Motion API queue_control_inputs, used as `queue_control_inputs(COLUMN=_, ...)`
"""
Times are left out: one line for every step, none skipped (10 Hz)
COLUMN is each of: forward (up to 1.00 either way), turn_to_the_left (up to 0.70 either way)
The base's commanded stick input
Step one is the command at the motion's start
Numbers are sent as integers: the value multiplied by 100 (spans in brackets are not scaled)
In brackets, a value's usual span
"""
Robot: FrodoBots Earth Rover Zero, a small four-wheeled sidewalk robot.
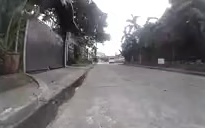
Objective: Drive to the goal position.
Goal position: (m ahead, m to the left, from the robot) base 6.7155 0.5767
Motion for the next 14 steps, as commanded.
queue_control_inputs(forward=70, turn_to_the_left=0)
queue_control_inputs(forward=70, turn_to_the_left=0)
queue_control_inputs(forward=70, turn_to_the_left=0)
queue_control_inputs(forward=70, turn_to_the_left=0)
queue_control_inputs(forward=70, turn_to_the_left=0)
queue_control_inputs(forward=70, turn_to_the_left=0)
queue_control_inputs(forward=70, turn_to_the_left=0)
queue_control_inputs(forward=70, turn_to_the_left=0)
queue_control_inputs(forward=70, turn_to_the_left=0)
queue_control_inputs(forward=70, turn_to_the_left=0)
queue_control_inputs(forward=70, turn_to_the_left=0)
queue_control_inputs(forward=70, turn_to_the_left=0)
queue_control_inputs(forward=70, turn_to_the_left=0)
queue_control_inputs(forward=70, turn_to_the_left=0)
